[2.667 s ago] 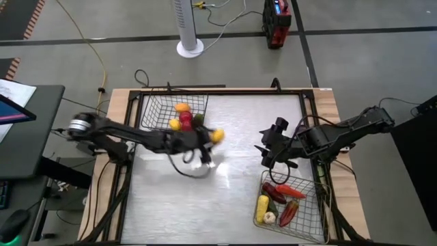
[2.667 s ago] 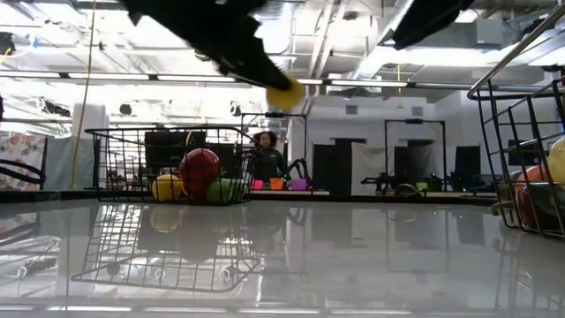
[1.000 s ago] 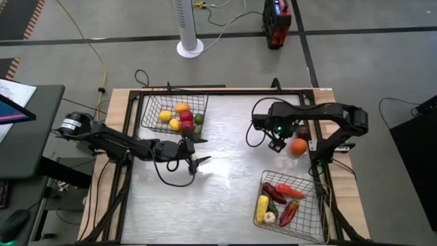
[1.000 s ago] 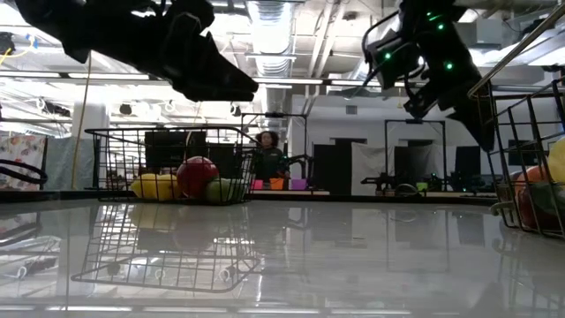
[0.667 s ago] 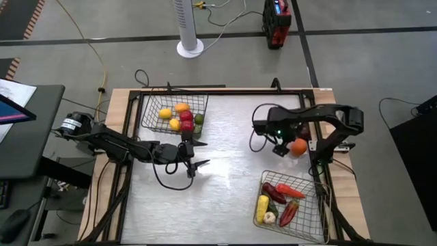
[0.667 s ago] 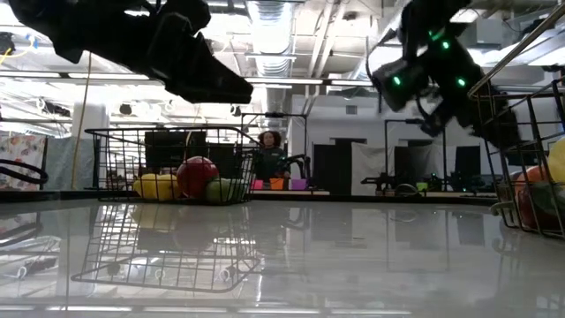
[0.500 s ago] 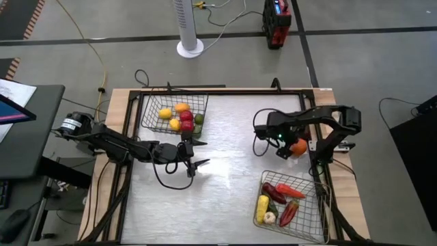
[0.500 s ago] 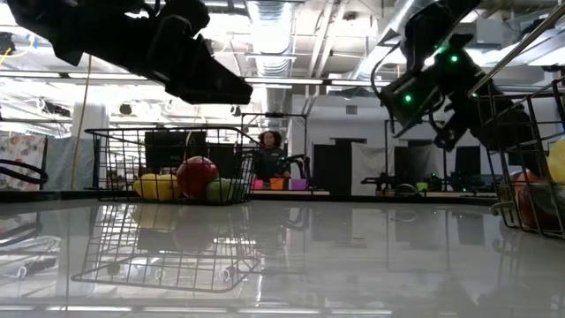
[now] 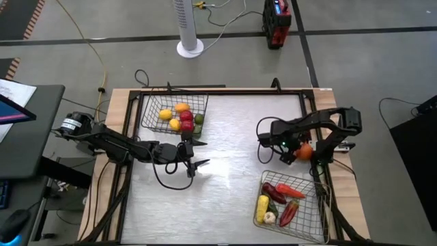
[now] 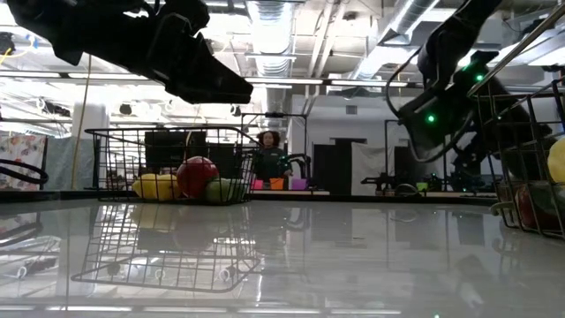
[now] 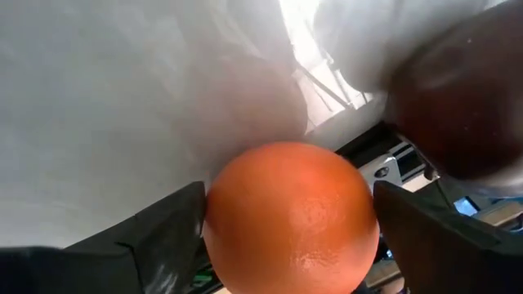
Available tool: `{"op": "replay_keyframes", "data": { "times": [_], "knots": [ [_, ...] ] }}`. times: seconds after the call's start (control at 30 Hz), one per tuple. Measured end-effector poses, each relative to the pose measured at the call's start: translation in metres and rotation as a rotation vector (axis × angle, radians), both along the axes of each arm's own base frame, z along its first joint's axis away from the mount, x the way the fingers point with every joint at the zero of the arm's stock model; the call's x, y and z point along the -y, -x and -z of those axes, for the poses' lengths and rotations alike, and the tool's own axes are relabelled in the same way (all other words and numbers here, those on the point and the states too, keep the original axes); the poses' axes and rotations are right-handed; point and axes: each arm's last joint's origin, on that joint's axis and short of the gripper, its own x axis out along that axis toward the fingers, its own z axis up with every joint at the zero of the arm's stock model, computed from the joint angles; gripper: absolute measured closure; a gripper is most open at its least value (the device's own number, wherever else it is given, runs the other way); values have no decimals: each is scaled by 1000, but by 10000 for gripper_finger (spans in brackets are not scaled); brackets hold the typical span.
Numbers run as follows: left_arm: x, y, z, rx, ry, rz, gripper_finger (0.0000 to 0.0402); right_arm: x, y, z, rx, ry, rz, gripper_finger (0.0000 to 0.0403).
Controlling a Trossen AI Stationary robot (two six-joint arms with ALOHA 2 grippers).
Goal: Sort produce into baskets
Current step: Put the orange into the black wire basket
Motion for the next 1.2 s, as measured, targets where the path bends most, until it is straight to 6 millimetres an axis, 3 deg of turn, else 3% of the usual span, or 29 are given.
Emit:
{"op": "replay_keyframes", "data": {
  "times": [0.33, 0.63, 0.87, 1.0, 1.2],
  "knots": [
    [0, 0, 0, -1, -5, 0, 96, -4, -6, -5, 12, 4, -28, 84],
    [0, 0, -1, 3, -8, 0, 96, -2, -43, -37, 196, 27, -52, 95],
    [-1, 1, -2, 0, -60, -45, 96, -2, -102, -83, 634, 69, -147, 96],
    [5, 9, -17, 53, -118, -88, 96, -4, -136, -105, 956, 109, -249, 97],
    [7, 26, -39, 89, -162, -132, 96, 5, -163, -129, 1248, 189, -355, 104]
  ]
}}
